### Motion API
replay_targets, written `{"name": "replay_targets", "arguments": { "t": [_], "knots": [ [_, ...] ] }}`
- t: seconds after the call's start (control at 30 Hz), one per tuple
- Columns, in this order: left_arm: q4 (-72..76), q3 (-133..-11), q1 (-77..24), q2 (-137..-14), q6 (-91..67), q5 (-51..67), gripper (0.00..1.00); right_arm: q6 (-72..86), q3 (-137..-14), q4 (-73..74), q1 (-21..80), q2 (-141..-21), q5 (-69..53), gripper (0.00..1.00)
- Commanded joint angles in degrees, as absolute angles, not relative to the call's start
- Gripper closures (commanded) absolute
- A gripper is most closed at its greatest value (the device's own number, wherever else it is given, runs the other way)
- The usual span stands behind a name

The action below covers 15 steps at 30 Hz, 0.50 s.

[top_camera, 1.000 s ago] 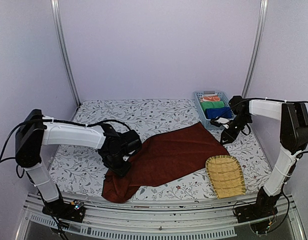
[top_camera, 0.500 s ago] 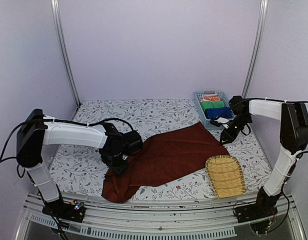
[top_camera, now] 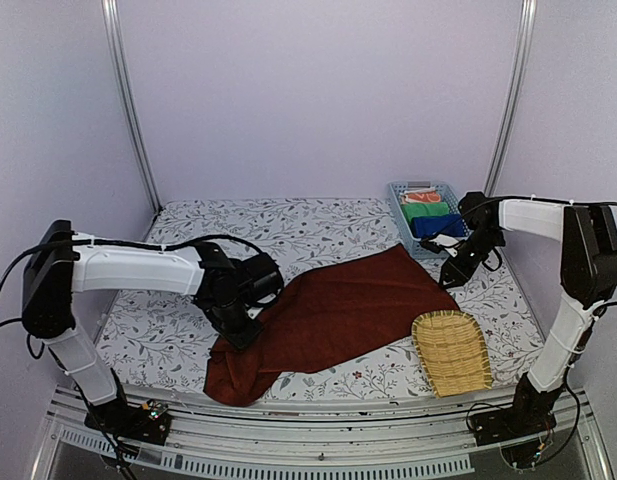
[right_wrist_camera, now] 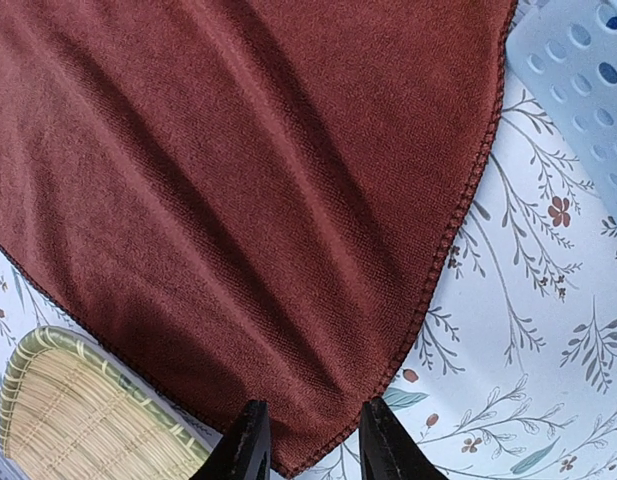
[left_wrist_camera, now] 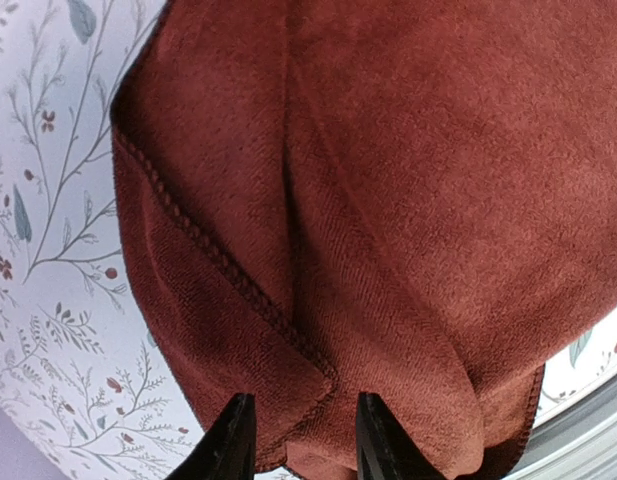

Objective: Roll the towels
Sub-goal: Smooth out the towel at the center of the board.

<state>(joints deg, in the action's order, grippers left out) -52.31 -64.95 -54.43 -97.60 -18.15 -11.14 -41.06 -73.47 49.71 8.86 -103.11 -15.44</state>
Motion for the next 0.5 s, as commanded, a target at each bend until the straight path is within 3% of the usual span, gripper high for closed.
{"name": "replay_targets", "arguments": {
  "t": [0.0, 0.3, 0.47],
  "knots": [
    [-51.4, -64.7, -53.7, -98.5, -17.5, -9.0, 0.66, -40.2, -73.1, 49.3, 8.8, -104.1, -16.9, 0.66],
    [-52.1, -63.8, -51.7, -99.7, -18.6, -11.9, 0.66, -40.4, -72.7, 49.2, 8.8, -104.1, -16.7, 0.66],
    [-51.9, -63.3, -50.9, -99.6, -18.5, -11.7, 0.83, -40.2, -72.6, 49.1, 8.8, -104.3, -17.0, 0.67]
  ]
}}
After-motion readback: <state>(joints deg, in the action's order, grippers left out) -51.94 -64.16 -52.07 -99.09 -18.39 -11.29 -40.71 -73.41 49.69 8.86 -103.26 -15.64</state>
